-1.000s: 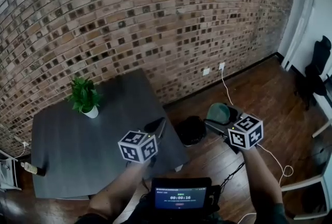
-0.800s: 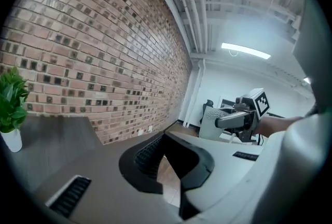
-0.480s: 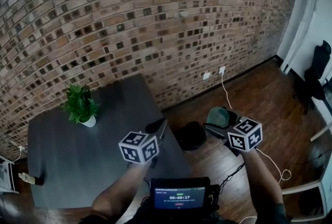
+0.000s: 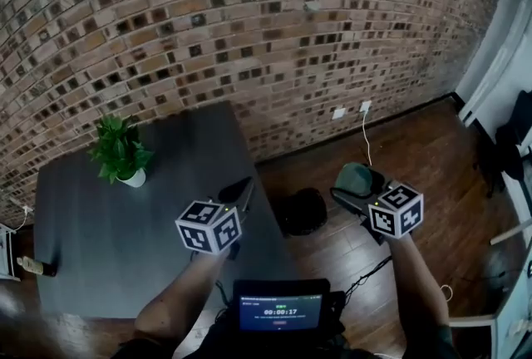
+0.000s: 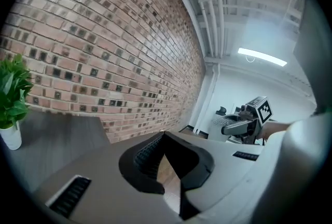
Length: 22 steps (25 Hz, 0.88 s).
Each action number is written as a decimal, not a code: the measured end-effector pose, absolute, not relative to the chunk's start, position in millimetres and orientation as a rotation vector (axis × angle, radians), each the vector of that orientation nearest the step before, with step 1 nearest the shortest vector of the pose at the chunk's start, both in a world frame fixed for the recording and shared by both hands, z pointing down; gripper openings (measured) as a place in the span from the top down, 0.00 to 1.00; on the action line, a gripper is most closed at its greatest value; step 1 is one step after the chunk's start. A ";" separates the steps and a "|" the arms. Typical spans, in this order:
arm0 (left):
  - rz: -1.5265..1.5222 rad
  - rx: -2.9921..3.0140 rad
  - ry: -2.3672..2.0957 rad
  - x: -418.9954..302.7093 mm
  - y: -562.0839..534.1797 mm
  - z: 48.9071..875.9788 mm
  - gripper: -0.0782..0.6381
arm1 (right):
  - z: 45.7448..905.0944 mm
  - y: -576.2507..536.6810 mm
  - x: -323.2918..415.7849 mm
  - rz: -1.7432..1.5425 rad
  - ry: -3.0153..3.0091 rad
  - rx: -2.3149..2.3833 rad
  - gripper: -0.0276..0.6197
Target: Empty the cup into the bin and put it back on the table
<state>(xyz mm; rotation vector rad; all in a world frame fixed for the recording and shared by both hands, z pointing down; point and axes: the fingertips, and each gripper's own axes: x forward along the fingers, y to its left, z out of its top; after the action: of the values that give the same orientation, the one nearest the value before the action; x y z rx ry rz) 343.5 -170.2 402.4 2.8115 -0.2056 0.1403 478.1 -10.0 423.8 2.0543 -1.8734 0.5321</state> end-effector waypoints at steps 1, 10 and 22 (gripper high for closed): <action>0.144 2.809 -0.224 345.5 -170.6 401.5 0.91 | 424.9 -11.2 484.4 0.537 -1.885 2.051 0.34; 0.207 2.811 -0.407 344.5 -173.8 405.4 0.90 | 430.3 -19.4 545.3 0.500 -1.935 1.974 0.34; 0.218 2.866 -0.552 337.7 -203.9 404.1 0.90 | 433.9 -31.5 607.8 0.445 -1.742 1.939 0.35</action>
<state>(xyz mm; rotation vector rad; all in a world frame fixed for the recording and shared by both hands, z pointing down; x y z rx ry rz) 337.7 -203.9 404.1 2.8659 -0.5524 0.2176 607.8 -31.5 433.9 1.9390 -1.7420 0.4446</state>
